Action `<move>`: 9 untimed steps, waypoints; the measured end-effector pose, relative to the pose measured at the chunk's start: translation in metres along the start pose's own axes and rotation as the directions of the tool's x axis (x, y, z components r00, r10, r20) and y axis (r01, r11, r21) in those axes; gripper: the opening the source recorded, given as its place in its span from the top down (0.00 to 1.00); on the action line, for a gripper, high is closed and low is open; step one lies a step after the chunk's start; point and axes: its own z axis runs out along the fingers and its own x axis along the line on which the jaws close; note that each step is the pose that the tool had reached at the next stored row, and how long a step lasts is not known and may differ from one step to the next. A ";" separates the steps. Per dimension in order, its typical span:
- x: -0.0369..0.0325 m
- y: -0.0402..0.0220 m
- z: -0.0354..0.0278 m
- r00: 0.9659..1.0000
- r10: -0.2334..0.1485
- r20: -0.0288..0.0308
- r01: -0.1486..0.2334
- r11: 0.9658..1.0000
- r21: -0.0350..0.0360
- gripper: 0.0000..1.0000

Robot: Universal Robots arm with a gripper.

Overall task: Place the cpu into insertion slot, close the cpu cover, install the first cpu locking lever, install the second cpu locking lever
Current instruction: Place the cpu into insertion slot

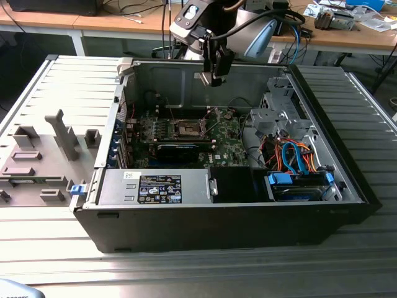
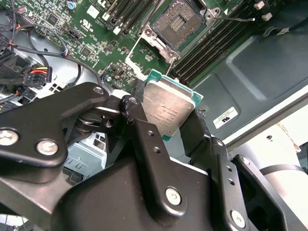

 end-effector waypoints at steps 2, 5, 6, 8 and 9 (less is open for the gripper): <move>0.0000 0.0000 0.0000 1.000 0.001 0.000 -0.001 1.000 0.000 0.45; 0.0000 0.0000 0.0000 1.000 0.004 0.000 -0.004 1.000 0.000 0.45; 0.0000 0.0000 0.0000 1.000 0.005 0.000 -0.005 1.000 0.000 0.45; 0.0000 0.0000 0.0000 1.000 0.006 0.000 -0.006 1.000 0.000 0.45; 0.0000 0.0000 0.0000 1.000 0.008 0.001 -0.008 1.000 0.000 0.45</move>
